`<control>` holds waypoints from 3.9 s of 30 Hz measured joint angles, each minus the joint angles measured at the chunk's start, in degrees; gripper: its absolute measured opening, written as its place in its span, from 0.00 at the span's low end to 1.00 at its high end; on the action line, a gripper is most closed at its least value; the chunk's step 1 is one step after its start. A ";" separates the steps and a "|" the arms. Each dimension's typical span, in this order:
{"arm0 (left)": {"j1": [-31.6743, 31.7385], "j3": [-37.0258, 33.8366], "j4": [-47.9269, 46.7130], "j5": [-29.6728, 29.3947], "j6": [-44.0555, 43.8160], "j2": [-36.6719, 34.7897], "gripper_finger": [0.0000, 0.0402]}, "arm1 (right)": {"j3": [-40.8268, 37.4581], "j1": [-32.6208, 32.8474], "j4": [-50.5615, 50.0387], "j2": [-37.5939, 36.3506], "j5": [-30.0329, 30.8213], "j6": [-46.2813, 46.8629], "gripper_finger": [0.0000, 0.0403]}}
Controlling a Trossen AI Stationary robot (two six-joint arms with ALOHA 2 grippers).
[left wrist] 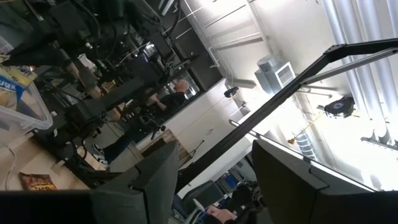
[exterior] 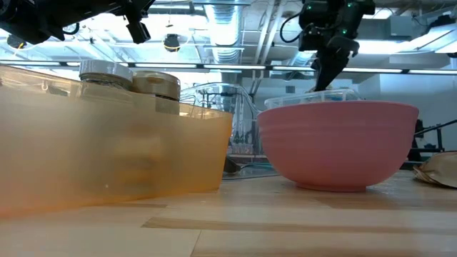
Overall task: Pick & Place Food Item
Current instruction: Put the blue noodle pack into the transparent container, then put the orange seasoning bag into the orange bin
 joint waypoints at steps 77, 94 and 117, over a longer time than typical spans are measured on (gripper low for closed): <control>0.00 0.00 -0.02 -0.60 -0.13 0.00 0.50 | -0.04 -4.20 0.07 1.16 6.52 10.82 0.35; 0.00 0.00 0.72 -9.06 11.66 0.01 0.50 | 0.00 7.51 2.28 -17.25 -9.30 44.91 0.34; 0.00 0.02 10.25 -11.13 25.09 -0.35 0.50 | -13.12 57.41 7.98 -15.11 21.72 113.22 0.34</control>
